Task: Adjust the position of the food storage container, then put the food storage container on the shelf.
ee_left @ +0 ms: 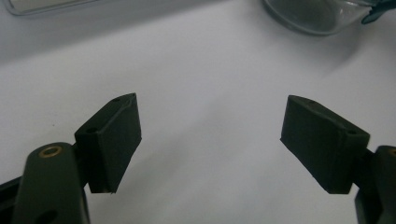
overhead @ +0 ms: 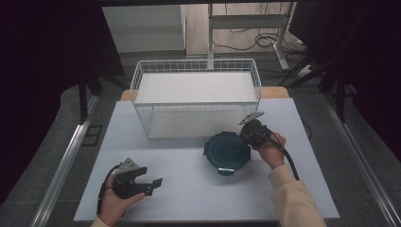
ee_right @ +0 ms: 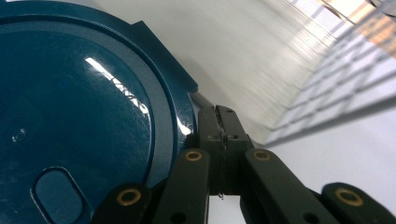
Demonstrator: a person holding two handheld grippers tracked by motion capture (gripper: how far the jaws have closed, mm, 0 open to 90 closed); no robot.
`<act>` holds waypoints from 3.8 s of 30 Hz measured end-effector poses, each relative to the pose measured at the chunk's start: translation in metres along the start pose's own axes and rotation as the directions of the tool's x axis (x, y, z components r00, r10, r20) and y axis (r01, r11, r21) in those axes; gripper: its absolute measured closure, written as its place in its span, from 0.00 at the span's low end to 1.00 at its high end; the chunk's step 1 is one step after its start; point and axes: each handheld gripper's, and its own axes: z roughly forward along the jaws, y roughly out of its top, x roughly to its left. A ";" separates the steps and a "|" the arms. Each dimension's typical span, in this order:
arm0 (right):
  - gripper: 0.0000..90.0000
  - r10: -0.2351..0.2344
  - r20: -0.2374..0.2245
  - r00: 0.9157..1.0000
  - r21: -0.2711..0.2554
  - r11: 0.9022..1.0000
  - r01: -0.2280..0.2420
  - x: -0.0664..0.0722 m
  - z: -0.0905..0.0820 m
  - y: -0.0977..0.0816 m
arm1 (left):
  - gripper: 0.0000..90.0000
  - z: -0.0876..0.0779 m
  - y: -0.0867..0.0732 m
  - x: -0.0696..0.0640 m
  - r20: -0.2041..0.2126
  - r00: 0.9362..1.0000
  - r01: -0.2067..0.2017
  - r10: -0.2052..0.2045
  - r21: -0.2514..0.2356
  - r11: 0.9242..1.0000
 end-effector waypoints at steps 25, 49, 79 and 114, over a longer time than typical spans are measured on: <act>1.00 -0.081 -0.093 0.992 -0.018 0.997 0.079 0.055 -0.004 0.010 | 0.22 -0.001 0.002 0.001 -0.003 1.000 0.007 -0.007 -0.004 1.000; 1.00 -0.034 -0.092 0.995 -0.066 0.997 0.028 0.078 -0.006 0.013 | 0.22 -0.003 0.002 0.003 -0.009 1.000 0.015 -0.016 -0.010 1.000; 0.25 0.260 -0.291 0.921 -0.213 0.920 -0.328 0.072 -0.070 -0.096 | 0.22 -0.012 0.003 0.004 -0.016 0.999 0.030 -0.031 -0.044 0.999; 0.14 0.376 -0.383 0.843 -0.168 0.869 -0.464 0.077 -0.064 -0.060 | 0.17 0.005 0.061 -0.022 0.147 0.982 0.124 -0.120 -0.018 0.992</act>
